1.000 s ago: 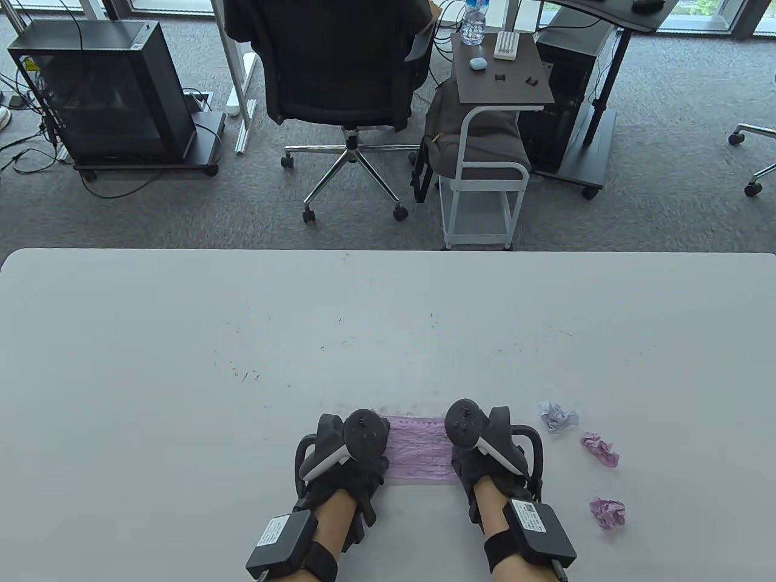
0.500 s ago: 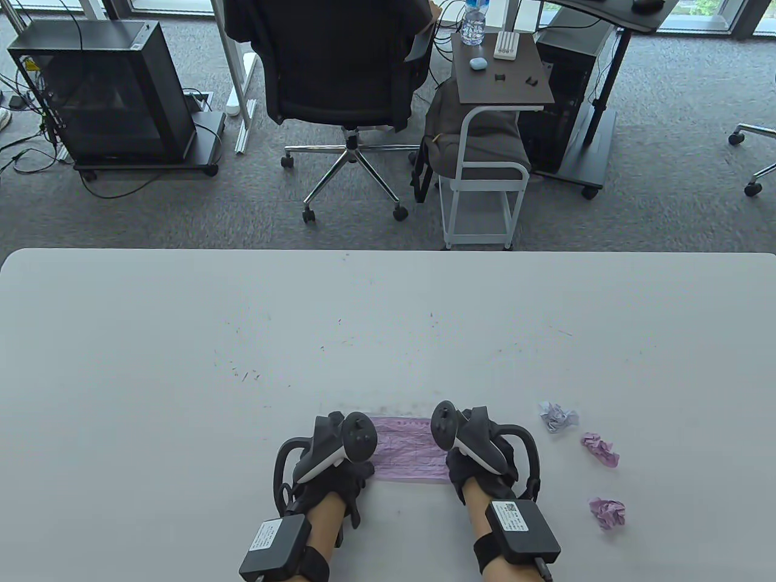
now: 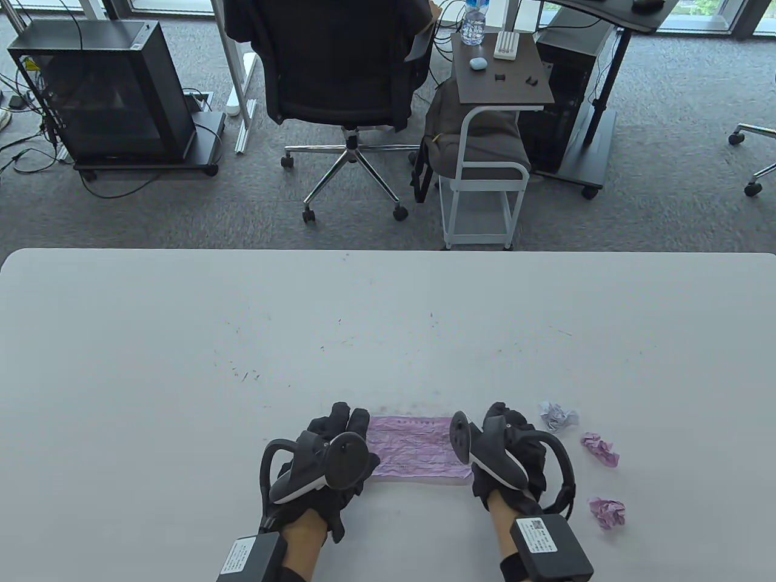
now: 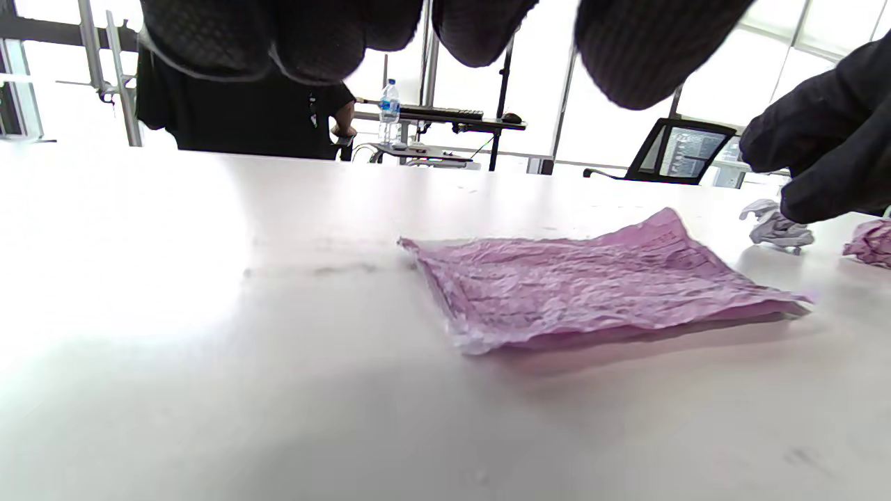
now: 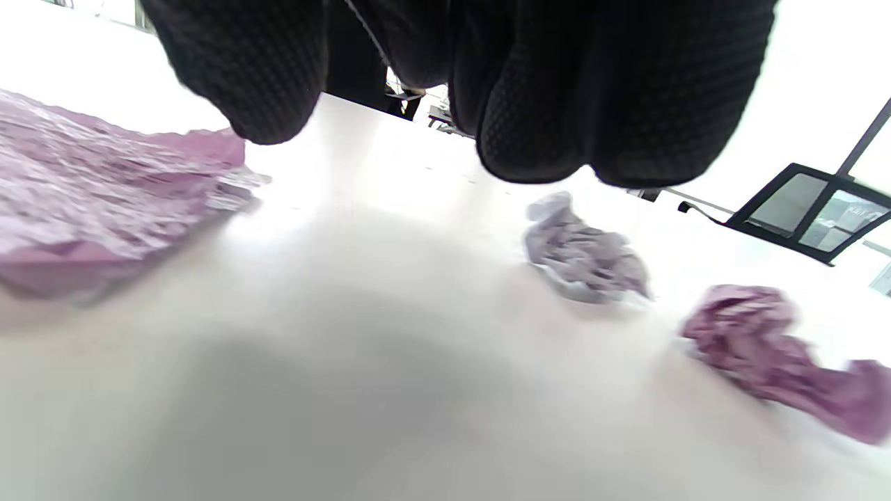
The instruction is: Flatten crumpled invoices and stack
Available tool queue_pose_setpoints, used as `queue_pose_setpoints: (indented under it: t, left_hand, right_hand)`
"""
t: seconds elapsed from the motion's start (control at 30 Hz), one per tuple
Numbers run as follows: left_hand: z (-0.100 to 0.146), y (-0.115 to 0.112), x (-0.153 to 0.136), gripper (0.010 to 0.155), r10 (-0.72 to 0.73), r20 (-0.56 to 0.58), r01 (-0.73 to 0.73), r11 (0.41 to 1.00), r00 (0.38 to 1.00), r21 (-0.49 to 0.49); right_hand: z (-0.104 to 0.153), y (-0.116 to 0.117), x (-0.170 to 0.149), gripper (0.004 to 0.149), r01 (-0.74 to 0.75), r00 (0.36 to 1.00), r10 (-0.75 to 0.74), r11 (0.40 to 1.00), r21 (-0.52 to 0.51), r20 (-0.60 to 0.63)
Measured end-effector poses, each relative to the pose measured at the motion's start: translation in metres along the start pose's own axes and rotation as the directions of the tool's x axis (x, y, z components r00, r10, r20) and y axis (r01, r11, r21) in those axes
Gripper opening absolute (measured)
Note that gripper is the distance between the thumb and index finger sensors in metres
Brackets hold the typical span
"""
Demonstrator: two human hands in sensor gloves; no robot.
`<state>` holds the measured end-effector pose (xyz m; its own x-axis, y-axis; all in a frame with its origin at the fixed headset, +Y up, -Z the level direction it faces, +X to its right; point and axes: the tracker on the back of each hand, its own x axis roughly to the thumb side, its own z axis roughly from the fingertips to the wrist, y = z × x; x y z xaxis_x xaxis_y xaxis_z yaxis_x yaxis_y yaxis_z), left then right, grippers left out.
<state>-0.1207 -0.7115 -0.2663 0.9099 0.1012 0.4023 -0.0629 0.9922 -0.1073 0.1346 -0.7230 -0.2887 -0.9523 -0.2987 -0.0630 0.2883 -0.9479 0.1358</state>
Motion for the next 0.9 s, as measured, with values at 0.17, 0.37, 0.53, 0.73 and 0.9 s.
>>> queue_pose_setpoints:
  t: [0.17, 0.37, 0.53, 0.73, 0.9]
  left_hand:
    - [0.040, 0.008, 0.026, 0.075, 0.001, 0.064, -0.001, 1.000, 0.998, 0.007]
    - [0.054, 0.000, 0.033, 0.075, 0.003, 0.081, -0.006, 0.999, 0.997, 0.037]
    - [0.054, -0.002, 0.017, 0.075, 0.072, 0.070, -0.077, 0.995, 0.995, 0.067]
    - [0.055, 0.000, 0.009, 0.075, 0.190, 0.078, -0.195, 0.979, 0.979, 0.064]
    - [0.056, 0.004, 0.011, 0.074, 0.224, 0.109, -0.234, 0.969, 0.968, 0.079]
  right_hand:
    - [0.027, 0.014, -0.057, 0.069, 0.009, 0.989, 0.004, 0.996, 0.089, -0.151]
    - [0.052, 0.050, -0.102, 0.072, -0.010, 0.966, 0.072, 0.971, 0.241, -0.248]
    - [0.061, 0.075, -0.120, 0.077, 0.190, 0.955, -0.094, 0.921, 0.340, -0.280]
    - [0.058, 0.078, -0.113, 0.066, 0.164, 0.975, -0.098, 0.923, 0.347, -0.201]
    - [0.055, 0.063, -0.090, 0.051, 0.116, 0.990, -0.074, 0.914, 0.388, -0.123]
